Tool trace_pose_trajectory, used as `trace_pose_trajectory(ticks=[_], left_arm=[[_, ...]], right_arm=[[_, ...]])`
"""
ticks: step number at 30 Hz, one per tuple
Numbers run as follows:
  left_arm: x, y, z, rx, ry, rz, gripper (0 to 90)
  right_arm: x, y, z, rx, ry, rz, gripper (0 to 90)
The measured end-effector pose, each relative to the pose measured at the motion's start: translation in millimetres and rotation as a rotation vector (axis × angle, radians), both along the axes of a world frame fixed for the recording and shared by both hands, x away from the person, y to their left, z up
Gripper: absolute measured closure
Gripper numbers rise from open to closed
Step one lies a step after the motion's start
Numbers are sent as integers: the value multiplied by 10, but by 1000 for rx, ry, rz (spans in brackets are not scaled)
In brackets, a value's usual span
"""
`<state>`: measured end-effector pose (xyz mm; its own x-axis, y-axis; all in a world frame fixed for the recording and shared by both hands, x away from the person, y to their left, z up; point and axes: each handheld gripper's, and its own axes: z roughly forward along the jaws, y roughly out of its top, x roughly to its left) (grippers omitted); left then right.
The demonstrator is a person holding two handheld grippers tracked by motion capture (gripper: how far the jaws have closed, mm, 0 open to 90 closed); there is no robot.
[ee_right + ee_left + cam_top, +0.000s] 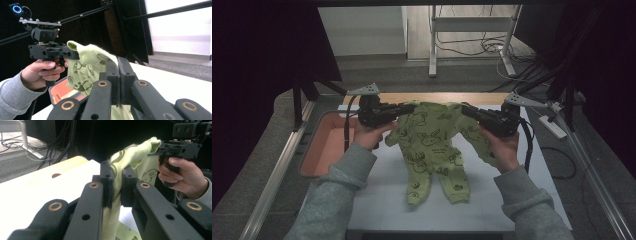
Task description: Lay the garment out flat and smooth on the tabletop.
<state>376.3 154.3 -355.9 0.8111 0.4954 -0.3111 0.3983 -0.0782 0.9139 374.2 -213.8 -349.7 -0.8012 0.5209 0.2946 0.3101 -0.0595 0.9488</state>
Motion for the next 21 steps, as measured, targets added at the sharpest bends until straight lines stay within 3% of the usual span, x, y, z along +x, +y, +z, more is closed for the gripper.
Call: trace_pose_trajectory(ticks=[21], left_arm=[[144,-11,-247,14,49,11,824]], right_arm=[[183,24,-264,-8,69,-16,880]])
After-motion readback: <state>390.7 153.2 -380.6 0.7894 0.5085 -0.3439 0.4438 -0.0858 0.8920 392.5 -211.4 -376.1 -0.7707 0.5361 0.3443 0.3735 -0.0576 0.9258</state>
